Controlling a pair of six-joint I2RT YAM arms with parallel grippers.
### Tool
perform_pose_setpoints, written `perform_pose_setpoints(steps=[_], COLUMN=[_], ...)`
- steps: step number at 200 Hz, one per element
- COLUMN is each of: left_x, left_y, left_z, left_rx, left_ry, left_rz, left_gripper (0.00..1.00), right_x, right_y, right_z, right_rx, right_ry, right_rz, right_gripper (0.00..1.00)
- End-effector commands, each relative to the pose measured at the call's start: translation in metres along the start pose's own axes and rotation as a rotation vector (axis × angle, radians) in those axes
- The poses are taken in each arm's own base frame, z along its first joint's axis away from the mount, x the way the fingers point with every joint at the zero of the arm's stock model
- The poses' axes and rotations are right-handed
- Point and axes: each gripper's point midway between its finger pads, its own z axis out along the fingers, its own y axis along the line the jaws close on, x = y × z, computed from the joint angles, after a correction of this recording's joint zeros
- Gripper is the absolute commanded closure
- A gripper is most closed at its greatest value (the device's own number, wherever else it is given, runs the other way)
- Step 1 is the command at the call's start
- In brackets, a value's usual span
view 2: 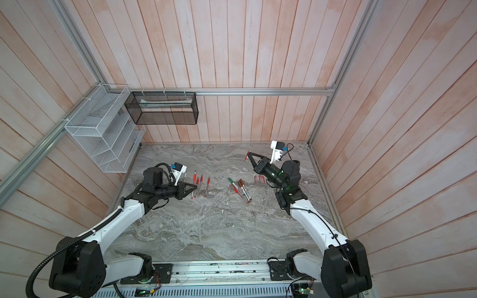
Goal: Open the pen caps
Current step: 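Lay the pen in the row with the left gripper while the right carries the cap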
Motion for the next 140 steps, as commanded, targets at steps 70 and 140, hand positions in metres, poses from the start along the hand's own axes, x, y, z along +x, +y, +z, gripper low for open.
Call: perform_pose_setpoints(steps=[70,140], left_x=[-0.002,0.010], left_y=[0.074,0.120], left_z=[0.025,0.051], left_rx=[-0.256,-0.365], left_ry=[0.108,0.214], left_rz=[-0.040,-0.141], left_gripper=[1.00,1.00], right_x=[0.038,0.053], right_y=[-0.048,-0.058], right_z=[-0.058,-0.085], right_rx=[0.245,0.297], right_ry=[0.062,0.062], right_rz=[-0.067,-0.064], right_gripper=[1.00,1.00])
